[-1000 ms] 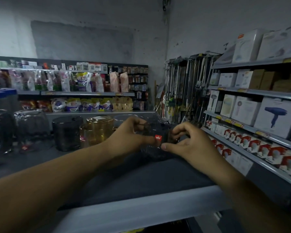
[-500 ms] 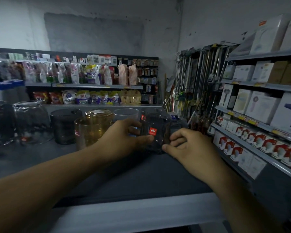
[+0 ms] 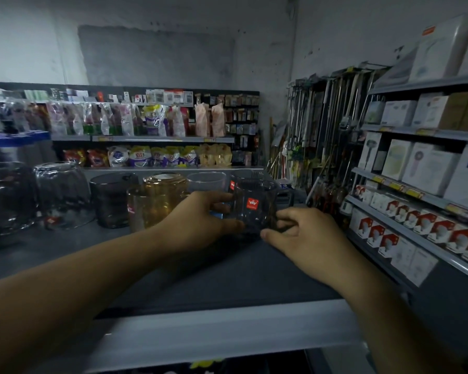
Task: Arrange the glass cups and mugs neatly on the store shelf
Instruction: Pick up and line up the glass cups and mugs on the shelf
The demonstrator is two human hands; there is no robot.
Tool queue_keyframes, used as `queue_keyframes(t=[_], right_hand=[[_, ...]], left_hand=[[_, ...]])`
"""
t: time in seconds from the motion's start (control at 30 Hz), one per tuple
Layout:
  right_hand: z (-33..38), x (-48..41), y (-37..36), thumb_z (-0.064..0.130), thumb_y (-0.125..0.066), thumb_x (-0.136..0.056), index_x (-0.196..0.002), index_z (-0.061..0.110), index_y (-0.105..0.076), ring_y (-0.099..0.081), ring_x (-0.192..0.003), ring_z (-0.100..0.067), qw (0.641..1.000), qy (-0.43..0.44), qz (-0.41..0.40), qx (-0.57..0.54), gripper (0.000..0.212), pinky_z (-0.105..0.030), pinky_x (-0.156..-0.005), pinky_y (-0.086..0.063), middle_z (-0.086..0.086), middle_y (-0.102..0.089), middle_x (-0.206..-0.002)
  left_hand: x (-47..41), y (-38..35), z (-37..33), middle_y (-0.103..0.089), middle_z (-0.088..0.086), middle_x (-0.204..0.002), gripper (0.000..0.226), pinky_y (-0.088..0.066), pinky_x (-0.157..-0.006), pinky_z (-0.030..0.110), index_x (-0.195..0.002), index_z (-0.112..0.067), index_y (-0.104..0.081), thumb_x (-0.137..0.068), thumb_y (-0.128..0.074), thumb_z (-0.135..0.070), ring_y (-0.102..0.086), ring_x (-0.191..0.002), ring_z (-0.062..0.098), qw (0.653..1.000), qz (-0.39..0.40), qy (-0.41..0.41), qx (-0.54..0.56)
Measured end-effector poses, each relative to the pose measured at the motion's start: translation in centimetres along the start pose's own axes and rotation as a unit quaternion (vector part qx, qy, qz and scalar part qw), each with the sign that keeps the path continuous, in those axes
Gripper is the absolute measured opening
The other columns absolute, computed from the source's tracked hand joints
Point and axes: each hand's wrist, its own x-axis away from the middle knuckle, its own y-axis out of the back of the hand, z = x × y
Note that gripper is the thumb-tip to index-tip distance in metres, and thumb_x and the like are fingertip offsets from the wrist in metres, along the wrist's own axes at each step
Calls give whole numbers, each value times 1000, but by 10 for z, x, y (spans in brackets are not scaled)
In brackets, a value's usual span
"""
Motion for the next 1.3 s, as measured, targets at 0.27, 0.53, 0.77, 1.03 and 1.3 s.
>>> queue_keyframes(t=[0.27, 0.53, 0.77, 1.03, 1.3], right_hand=[[8, 14, 12, 44, -64, -95, -123, 23, -66, -64, -89, -6, 986, 100, -26, 132, 35, -30, -81, -56, 9, -69, -104], [23, 76, 2, 47, -56, -95, -131, 27, -62, -56, -118, -3, 940, 336, 62, 20, 42, -25, -98, -47, 16, -61, -128], [2, 165, -83, 39, -68, -92, -125, 33, -62, -56, -115, 8, 881, 360, 270, -146, 34, -7, -93, -41, 24, -60, -122], [-26, 300, -253, 39, -64, -97, -132, 42, -50, -53, -112, 1, 853, 205, 460, -135, 38, -20, -99, -48, 18, -57, -134], [75, 391, -350, 50, -60, -95, -136, 49, -44, -54, -124, -7, 789, 270, 546, -82, 44, -39, -102, -51, 19, -52, -138]], left_hand=[[42, 7, -24, -68, -15, -115, 42, -60, -87, 27, -130, -36, -61, -89, -73, -35, -67, -100, -2, 985, -38, -94, -140], [163, -17, -40, -69, -15, -115, 28, -55, -85, 29, -120, -25, -68, -93, -71, -32, -66, -108, 4, 941, -244, -151, -180], [322, -85, 3, -71, -20, -114, 28, -52, -84, 15, -117, -35, -67, -91, -75, -32, -67, -106, 0, 913, -389, 71, -99], [477, -192, 92, -66, -25, -112, 26, -55, -88, 29, -117, -36, -66, -91, -72, -36, -64, -107, -1, 803, -480, 350, -45], [640, -149, 142, -59, -28, -122, 35, -48, -94, 18, -126, -40, -58, -92, -67, -44, -56, -115, -4, 735, -479, 471, -92]])
